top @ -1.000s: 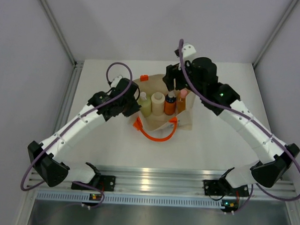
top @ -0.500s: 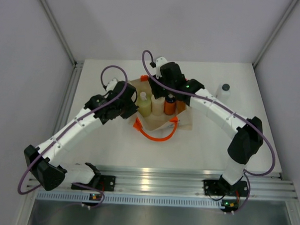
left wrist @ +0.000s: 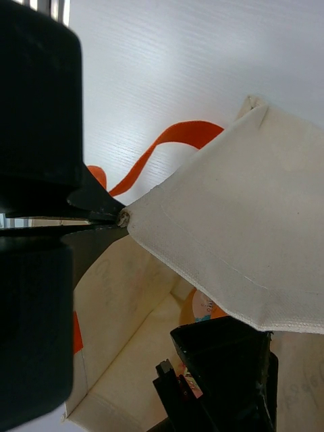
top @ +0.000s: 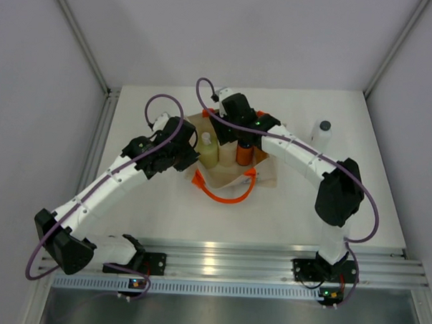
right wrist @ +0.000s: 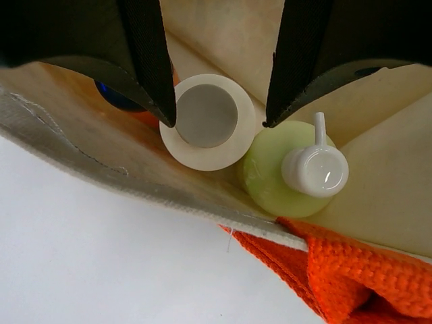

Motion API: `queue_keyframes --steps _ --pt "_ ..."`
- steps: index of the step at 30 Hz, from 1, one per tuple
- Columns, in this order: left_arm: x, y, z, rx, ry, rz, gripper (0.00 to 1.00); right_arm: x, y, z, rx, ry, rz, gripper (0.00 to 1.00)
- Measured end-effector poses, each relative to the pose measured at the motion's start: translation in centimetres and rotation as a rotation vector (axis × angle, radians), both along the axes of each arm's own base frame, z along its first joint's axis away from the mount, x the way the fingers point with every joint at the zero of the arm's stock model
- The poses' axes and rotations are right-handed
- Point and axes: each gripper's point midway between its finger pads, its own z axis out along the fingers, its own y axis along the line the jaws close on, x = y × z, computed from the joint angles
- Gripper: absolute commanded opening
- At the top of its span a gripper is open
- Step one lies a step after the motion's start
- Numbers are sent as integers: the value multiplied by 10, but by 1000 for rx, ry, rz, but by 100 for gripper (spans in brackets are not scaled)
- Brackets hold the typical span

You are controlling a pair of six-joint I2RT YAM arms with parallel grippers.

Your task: Take the personal care products out of the canvas bag

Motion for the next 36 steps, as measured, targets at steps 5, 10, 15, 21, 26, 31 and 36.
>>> queue_keyframes --steps 5,10,15,21,26,31,36 --pt "0 0 0 0 0 0 0 2 -1 -5 -1 11 -9 52" --pt "0 0 0 0 0 -1 0 0 -3 -14 -12 26 -16 52" --pt "-1 0 0 0 0 -1 0 0 -9 -22 -29 33 -37 53" --pt "-1 0 0 0 1 -2 0 -2 -13 -37 -55 61 -46 54" --pt "-1 0 0 -2 1 -3 0 -2 -12 -37 -46 65 -48 49" --pt "-1 0 0 -2 1 -4 0 -1 -11 -38 -41 66 -46 45" --pt "-1 0 0 0 1 -6 0 1 -13 -38 -35 66 -56 33"
